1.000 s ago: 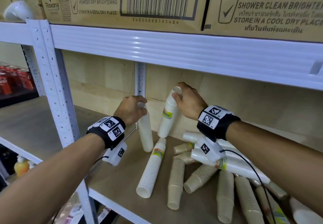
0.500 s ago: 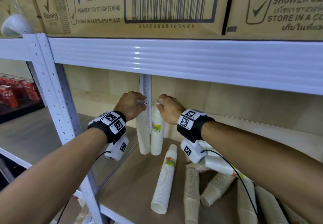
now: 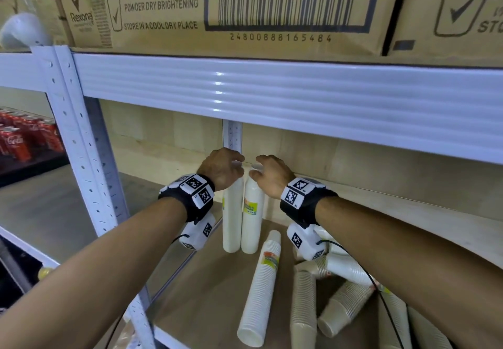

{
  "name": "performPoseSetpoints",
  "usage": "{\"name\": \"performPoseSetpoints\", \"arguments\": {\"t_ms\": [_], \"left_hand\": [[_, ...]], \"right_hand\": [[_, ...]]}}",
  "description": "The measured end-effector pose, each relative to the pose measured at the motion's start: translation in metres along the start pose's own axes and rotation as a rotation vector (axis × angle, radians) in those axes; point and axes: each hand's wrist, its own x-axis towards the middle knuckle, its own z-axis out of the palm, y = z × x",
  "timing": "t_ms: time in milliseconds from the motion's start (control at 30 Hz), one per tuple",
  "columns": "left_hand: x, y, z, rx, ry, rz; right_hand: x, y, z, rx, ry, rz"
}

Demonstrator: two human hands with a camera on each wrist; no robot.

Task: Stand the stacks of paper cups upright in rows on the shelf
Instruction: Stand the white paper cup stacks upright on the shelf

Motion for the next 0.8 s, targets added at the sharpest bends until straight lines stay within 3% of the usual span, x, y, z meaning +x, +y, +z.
{"name": "performPoseSetpoints", "arguments": {"t_ms": [367,800], "left_hand": [[0.005,-0.002,-0.002,0.166,-0.018,0.066],[0.007,-0.012,-0.003,0.11,-0.047,0.056]], "right_hand": [[0.004,0.0,-0.005,0.004,-0.021,-0.018],[0.011,-0.008,-0.006,-0.029,-0.041,-0.027]]}}
